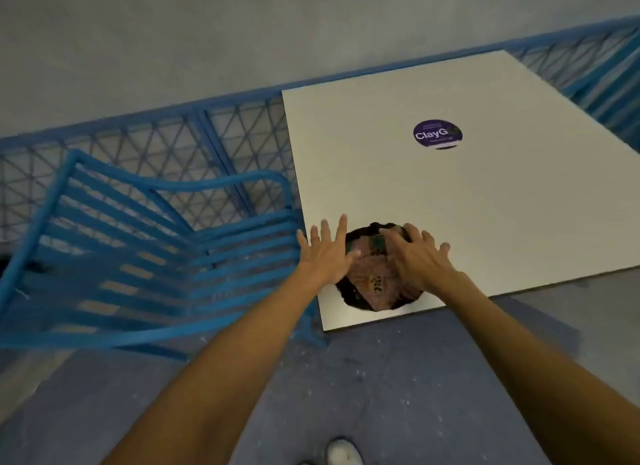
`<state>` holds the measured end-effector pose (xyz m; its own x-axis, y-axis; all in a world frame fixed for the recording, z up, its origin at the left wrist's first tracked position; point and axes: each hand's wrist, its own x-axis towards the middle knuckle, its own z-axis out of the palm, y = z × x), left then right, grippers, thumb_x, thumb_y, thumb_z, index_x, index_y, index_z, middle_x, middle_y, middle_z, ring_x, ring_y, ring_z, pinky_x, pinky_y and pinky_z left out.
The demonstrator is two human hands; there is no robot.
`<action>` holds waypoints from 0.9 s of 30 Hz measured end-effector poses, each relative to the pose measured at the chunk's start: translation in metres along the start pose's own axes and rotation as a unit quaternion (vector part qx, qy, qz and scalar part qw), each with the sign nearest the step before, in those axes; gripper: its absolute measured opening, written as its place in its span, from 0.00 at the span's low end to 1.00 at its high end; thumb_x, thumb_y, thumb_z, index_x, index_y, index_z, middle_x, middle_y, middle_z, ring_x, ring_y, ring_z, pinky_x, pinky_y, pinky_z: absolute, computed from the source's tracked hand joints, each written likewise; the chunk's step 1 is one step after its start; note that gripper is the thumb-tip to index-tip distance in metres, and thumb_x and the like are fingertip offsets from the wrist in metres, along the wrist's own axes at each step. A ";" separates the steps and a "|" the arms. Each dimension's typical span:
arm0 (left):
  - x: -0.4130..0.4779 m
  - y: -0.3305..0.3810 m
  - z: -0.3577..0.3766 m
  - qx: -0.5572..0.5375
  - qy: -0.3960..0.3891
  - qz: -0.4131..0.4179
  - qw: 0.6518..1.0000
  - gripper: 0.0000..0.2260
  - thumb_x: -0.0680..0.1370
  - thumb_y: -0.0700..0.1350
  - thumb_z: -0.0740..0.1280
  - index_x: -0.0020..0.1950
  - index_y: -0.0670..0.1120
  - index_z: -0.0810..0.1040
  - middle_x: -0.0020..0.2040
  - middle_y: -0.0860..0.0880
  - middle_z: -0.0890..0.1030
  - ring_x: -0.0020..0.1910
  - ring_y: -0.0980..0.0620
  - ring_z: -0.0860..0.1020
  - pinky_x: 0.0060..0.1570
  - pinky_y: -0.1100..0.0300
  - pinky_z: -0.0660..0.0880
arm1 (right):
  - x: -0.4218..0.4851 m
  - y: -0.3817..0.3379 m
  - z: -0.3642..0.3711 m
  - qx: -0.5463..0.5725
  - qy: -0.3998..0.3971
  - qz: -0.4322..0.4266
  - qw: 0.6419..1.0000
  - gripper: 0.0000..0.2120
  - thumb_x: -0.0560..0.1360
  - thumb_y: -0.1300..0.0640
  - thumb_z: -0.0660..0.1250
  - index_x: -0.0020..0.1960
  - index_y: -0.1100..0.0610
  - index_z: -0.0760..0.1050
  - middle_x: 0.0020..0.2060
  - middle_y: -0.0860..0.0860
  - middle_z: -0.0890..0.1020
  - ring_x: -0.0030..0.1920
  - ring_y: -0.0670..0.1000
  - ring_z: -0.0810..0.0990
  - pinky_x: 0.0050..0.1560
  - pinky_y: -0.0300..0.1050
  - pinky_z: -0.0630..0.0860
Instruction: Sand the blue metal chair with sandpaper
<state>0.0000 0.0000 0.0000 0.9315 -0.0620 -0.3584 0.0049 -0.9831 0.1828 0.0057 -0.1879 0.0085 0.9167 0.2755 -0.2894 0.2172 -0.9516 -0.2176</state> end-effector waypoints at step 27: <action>-0.052 -0.039 -0.011 -0.777 0.060 -0.189 0.597 0.16 0.74 0.45 0.64 0.59 0.39 0.79 0.53 0.38 0.82 0.52 0.40 0.80 0.51 0.48 0.78 | 0.008 -0.109 0.006 0.450 0.188 0.036 0.872 0.12 0.79 0.52 0.62 0.58 0.56 0.78 0.47 0.50 0.80 0.48 0.48 0.78 0.49 0.39 0.72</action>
<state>-0.0444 0.0438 0.0212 0.7754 0.2195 -0.5921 0.4680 0.4297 0.7722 -0.0127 -0.0809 0.0244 0.9990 -0.0064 -0.0439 -0.0425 -0.4253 -0.9041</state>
